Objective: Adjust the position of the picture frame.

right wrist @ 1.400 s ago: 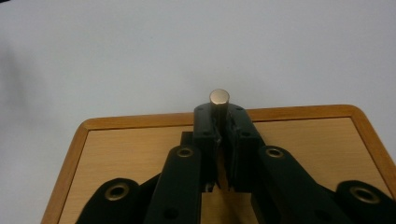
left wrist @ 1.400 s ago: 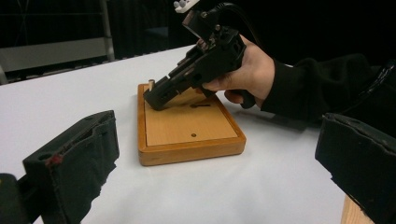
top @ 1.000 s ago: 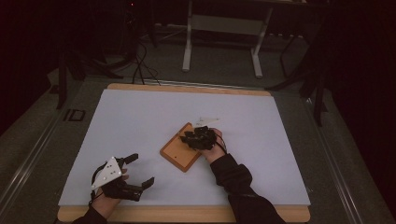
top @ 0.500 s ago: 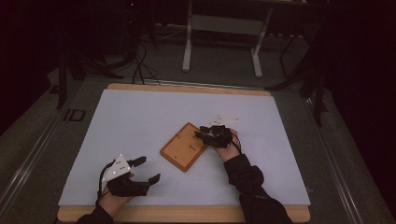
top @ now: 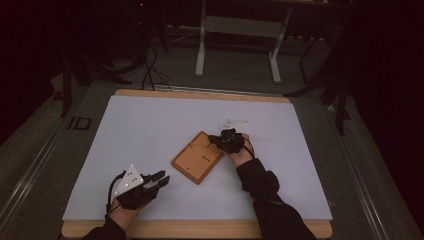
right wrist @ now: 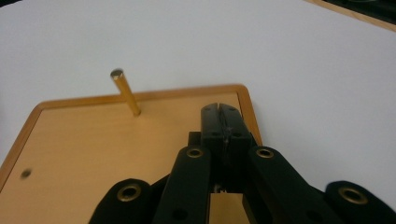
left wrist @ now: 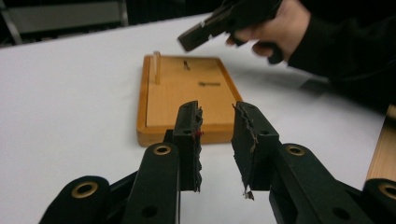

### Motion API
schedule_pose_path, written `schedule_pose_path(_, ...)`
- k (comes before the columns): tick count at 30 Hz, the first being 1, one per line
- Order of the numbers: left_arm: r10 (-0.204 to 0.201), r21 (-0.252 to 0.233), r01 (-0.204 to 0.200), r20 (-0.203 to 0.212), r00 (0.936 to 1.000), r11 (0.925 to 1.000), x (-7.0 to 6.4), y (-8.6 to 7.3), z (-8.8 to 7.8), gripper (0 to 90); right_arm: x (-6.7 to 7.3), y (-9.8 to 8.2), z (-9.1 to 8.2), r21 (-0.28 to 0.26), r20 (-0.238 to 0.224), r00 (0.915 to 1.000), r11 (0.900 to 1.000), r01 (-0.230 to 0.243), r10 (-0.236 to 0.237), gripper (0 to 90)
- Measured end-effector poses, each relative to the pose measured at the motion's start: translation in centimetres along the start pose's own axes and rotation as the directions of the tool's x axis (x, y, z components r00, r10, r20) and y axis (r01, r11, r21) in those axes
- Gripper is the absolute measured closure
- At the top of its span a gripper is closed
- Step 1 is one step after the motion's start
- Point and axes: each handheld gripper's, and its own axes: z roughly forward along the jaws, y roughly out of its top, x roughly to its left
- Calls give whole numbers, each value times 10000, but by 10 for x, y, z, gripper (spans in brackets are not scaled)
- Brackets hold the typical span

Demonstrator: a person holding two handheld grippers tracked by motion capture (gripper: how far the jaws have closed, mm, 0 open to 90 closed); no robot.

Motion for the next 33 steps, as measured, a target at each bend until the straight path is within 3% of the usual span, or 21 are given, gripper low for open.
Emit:
schedule_pose_path(8,119,93,-121,230,9997,9999,-2,-2,0,565,-7,21,29,296,-112,9999,9995,73,-70,900)
schedule_pose_path(18,-346,297,334,400,9986,9990,-1,-3,3,151,-13,38,61,909,11,10000,9958,68,-69,900)
schedule_pose_path(22,-466,0,467,619,9970,9989,2,-4,0,97,-16,39,70,1118,136,9999,9937,-8,-7,900)
schedule_pose_path(33,-211,-98,215,360,9991,9997,1,-6,2,82,-21,41,74,1775,128,9998,9840,-160,140,900)
